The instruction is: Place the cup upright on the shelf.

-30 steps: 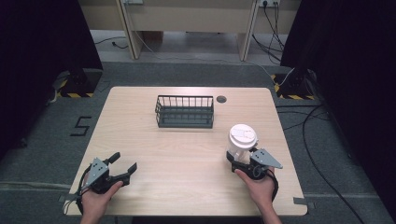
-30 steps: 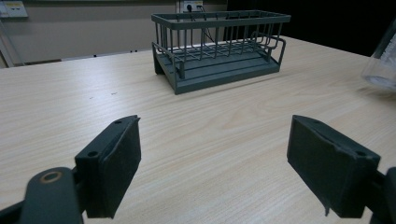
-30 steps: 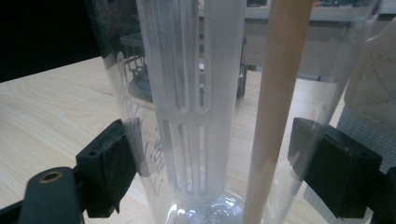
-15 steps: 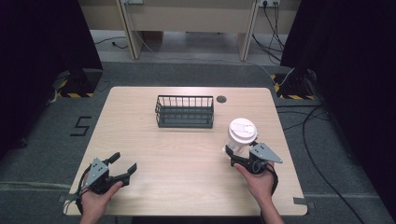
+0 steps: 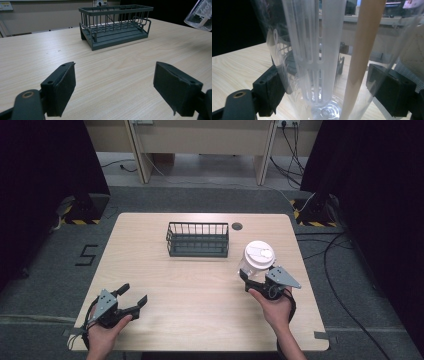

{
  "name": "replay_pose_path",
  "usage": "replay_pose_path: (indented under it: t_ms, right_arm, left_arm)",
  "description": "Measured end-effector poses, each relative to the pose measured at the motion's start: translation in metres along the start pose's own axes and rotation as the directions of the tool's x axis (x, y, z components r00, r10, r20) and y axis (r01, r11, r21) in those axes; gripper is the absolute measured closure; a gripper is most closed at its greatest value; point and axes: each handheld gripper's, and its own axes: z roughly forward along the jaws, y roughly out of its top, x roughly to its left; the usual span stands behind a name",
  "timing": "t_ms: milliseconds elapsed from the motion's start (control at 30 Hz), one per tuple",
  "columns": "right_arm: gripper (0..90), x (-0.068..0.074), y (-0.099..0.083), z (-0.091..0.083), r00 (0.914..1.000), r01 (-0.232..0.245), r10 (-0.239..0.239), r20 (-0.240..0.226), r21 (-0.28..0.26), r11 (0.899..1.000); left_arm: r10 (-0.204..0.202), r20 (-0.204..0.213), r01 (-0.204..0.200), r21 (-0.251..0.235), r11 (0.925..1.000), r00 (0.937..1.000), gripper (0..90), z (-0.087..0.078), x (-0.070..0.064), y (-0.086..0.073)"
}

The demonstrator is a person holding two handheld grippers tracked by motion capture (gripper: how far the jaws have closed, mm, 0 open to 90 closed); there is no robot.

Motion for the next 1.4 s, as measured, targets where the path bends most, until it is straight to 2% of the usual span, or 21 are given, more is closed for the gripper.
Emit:
replay_pose_path:
  t_ms: [167, 533, 967, 1200, 1400]
  right_arm:
    - [18.4, 0.0, 0.006, 0.006, 1.0, 0.006, -0.006, -0.003, -0.004, 1.0]
    - [18.6, 0.003, 0.018, 0.02, 0.9996, 0.01, -0.011, -0.025, -0.01, 1.0]
    - [18.8, 0.008, 0.021, 0.029, 0.998, 0.032, -0.03, -0.056, 0.029, 0.999]
    - [18.9, 0.008, 0.026, 0.035, 0.9977, 0.039, -0.036, -0.058, 0.053, 0.998]
    - [18.9, 0.008, 0.031, 0.042, 0.9979, 0.039, -0.036, -0.054, 0.05, 0.998]
  left_arm:
    - [0.009, -0.005, -0.009, 0.001, 1.0, 0.9999, 17.6, 0.0, 0.0, 0.0]
    - [0.0, 0.004, 0.0, -0.003, 1.0, 1.0, 17.6, 0.001, -0.001, 0.001]
    - [-0.001, 0.006, 0.001, -0.004, 1.0, 1.0, 17.6, 0.0, -0.001, 0.001]
    - [0.002, 0.007, -0.002, -0.003, 1.0, 1.0, 17.6, 0.0, -0.001, 0.001]
    - [0.0, 0.006, 0.0, -0.007, 1.0, 1.0, 17.6, 0.0, -0.001, 0.001]
